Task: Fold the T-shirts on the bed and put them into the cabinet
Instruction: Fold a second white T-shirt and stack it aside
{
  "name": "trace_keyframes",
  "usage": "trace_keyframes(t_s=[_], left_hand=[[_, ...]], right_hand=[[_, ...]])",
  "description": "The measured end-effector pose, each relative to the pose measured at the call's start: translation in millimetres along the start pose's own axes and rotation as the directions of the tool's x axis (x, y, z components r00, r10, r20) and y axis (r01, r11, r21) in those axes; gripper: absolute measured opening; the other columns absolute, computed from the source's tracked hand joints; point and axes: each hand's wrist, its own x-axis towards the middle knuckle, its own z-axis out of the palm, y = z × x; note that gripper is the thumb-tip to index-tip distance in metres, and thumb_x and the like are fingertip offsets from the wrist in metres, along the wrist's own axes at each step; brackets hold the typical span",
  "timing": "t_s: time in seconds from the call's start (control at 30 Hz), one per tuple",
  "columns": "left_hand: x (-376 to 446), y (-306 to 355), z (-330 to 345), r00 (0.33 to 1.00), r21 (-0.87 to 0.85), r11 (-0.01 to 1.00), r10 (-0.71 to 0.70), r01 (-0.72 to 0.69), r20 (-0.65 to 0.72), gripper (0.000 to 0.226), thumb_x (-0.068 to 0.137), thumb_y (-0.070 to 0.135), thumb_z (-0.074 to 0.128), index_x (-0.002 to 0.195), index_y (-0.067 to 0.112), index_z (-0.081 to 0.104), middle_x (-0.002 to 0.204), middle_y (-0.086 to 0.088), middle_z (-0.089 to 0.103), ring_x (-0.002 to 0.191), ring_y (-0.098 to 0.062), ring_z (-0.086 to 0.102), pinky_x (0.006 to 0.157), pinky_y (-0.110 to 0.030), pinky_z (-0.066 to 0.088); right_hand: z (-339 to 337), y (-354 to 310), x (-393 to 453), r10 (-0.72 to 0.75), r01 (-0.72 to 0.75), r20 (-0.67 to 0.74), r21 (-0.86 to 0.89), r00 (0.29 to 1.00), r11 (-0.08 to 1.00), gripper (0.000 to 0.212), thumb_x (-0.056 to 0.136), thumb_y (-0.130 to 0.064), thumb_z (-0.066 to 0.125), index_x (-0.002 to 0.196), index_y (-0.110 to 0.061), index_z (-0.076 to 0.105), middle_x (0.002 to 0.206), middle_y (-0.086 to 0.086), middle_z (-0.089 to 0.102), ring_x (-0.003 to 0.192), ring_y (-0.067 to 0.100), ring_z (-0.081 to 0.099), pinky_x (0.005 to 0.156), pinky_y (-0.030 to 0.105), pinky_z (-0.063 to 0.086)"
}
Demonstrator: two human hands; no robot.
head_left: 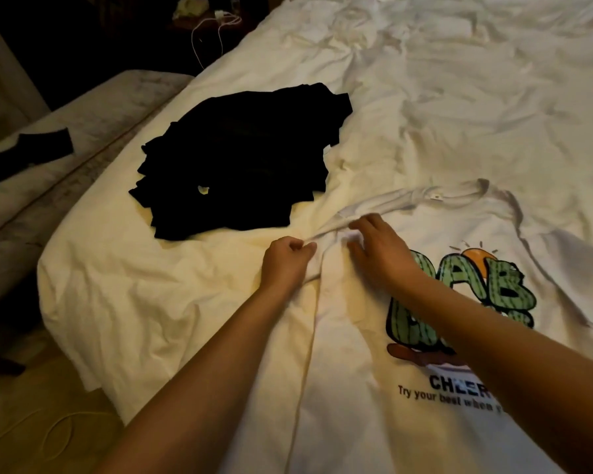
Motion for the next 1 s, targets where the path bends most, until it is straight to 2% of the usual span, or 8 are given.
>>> trace_keyframes(t_s=[0.1,0.2,0.43,0.63,0.73,0.83,0.9,1.0], left_hand=[[11,4,3,1.0,-0.063,0.998,-0.007,0.007,0.003,0.017,0.089,0.028,0.07,0.08,0.014,0.069,0.073,0.002,0.067,0.071,-0.017,0.061,0.067,-0.029,0.045],[17,5,2,0.999,-0.27,0.963,-0.015,0.007,-0.029,0.017,0.093,0.023,0.065,0.081,0.012,0.063,0.057,0.003,0.055,0.054,-0.015,0.051,0.059,-0.029,0.04],[41,16,-21,0.976,-0.277,0.936,0.196,-0.216,-0.095,0.017,0.1,0.027,0.06,0.085,0.02,0.059,0.079,0.005,0.061,0.072,-0.006,0.056,0.066,-0.021,0.044],[49,23,-52,0.959,0.004,0.998,0.061,-0.064,0.277,0.019,0.082,0.029,0.082,0.075,0.016,0.07,0.058,0.01,0.065,0.047,0.001,0.06,0.046,-0.017,0.044],[53,14,-60,0.983,-0.282,0.959,0.038,0.014,0.179,0.014,0.084,0.025,0.08,0.084,0.013,0.074,0.076,-0.001,0.075,0.068,-0.015,0.072,0.067,-0.03,0.056],[59,8,-60,1.0,-0.662,0.749,0.009,-0.001,0.008,0.016,0.091,0.022,0.073,0.102,0.011,0.072,0.101,-0.009,0.076,0.093,-0.025,0.074,0.083,-0.041,0.06],[61,0,-55,0.999,-0.69,0.723,-0.001,0.027,0.039,0.021,0.093,0.022,0.07,0.112,0.012,0.07,0.112,-0.01,0.074,0.102,-0.025,0.072,0.087,-0.039,0.059],[67,-18,-47,1.0,-0.534,0.845,-0.022,0.021,0.005,0.01,0.092,0.022,0.071,0.095,0.013,0.073,0.101,-0.011,0.075,0.094,-0.03,0.072,0.082,-0.045,0.058]], right_hand=[[2,5,23,-0.045,0.044,-0.009,-0.02,0.999,0.999,0.04,0.097,-0.019,0.055,0.136,-0.012,0.05,0.141,0.007,0.043,0.1,0.036,0.06,0.074,0.042,0.052],[5,9,43,-0.077,0.079,0.025,-0.074,0.997,0.994,0.033,0.097,-0.022,0.055,0.128,-0.012,0.055,0.126,0.008,0.052,0.093,0.038,0.061,0.071,0.047,0.052],[1,-6,69,-0.061,0.056,-0.208,-0.031,0.976,0.998,0.02,0.101,-0.027,0.045,0.098,-0.009,0.053,0.089,0.013,0.059,0.073,0.034,0.054,0.061,0.041,0.042],[-11,-13,99,0.032,-0.046,-0.271,-0.046,0.962,0.998,0.025,0.103,-0.027,0.041,0.103,-0.006,0.054,0.081,0.008,0.053,0.069,0.027,0.046,0.063,0.033,0.029],[-14,-13,112,0.068,-0.091,-0.264,-0.076,0.962,0.993,0.025,0.102,-0.026,0.04,0.1,-0.005,0.054,0.082,0.01,0.052,0.071,0.028,0.045,0.063,0.035,0.03],[-8,-14,124,0.087,-0.099,-0.246,-0.036,0.965,0.994,0.025,0.101,-0.023,0.041,0.1,-0.003,0.056,0.09,0.014,0.054,0.077,0.032,0.05,0.065,0.035,0.03],[-2,-14,127,0.094,-0.088,-0.191,0.04,0.977,0.995,0.026,0.102,-0.022,0.043,0.11,-0.002,0.057,0.106,0.018,0.054,0.088,0.037,0.055,0.071,0.033,0.033],[10,-13,122,0.04,-0.037,-0.028,0.096,0.999,0.995,0.039,0.102,-0.023,0.05,0.138,-0.008,0.047,0.138,0.019,0.042,0.107,0.041,0.057,0.087,0.036,0.043]])
